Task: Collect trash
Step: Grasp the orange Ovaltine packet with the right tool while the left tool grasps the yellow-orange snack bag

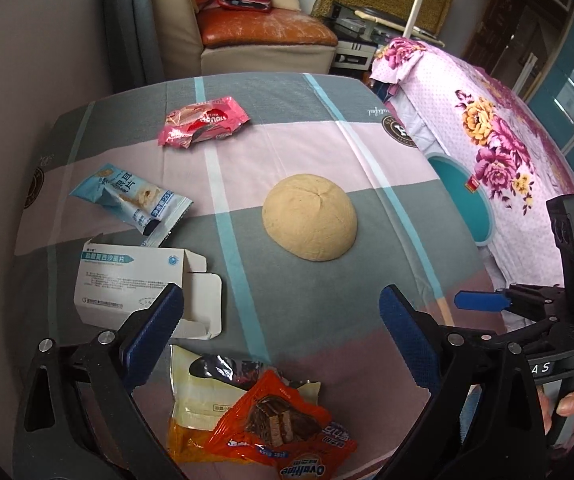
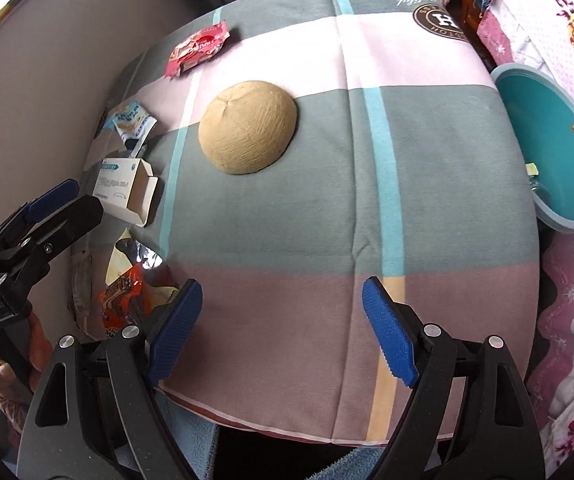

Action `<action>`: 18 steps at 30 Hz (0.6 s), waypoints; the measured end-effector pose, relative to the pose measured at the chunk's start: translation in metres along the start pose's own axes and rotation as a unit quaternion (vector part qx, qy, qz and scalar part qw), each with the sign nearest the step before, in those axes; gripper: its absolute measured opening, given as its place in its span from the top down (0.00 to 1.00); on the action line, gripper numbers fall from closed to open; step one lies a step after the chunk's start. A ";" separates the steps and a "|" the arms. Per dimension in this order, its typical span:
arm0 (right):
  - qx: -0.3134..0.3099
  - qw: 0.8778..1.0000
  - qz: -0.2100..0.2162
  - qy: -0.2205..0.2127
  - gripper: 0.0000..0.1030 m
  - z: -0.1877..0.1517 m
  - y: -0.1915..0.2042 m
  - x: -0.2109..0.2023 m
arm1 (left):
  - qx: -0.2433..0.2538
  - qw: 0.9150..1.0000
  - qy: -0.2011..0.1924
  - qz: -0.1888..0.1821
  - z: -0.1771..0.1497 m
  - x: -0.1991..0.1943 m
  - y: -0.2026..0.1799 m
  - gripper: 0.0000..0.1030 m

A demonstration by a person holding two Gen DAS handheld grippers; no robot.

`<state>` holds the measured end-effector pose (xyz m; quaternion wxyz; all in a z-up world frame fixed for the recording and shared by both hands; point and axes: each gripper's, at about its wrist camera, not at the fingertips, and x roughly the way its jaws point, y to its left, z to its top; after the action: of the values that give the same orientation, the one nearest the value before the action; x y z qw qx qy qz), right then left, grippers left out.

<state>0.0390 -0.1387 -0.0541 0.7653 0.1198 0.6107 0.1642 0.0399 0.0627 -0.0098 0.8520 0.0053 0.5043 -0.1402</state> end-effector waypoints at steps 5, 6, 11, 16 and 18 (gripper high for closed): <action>-0.043 0.998 0.020 0.035 0.24 -0.008 0.044 0.017 | -0.037 0.999 0.007 0.014 -0.028 -0.005 0.046 0.05; -0.049 0.998 0.026 0.041 0.24 -0.010 0.051 0.020 | -0.045 0.999 0.009 0.016 -0.033 -0.006 0.055 0.05; -0.072 0.994 0.042 0.071 0.24 -0.014 0.085 0.035 | -0.078 0.997 0.012 0.018 -0.051 -0.007 0.088 0.05; -0.094 0.990 0.044 0.093 0.24 -0.018 0.111 0.053 | -0.094 0.995 0.016 0.019 -0.060 -0.006 0.103 0.05; -0.098 0.989 0.044 0.099 0.24 -0.020 0.118 0.060 | -0.092 0.995 0.018 0.024 -0.062 -0.005 0.105 0.05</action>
<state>0.0195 -0.0068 -0.0674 0.7009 0.0537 0.6588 0.2679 0.0099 0.1746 -0.0497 0.8429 -0.0587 0.5299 -0.0727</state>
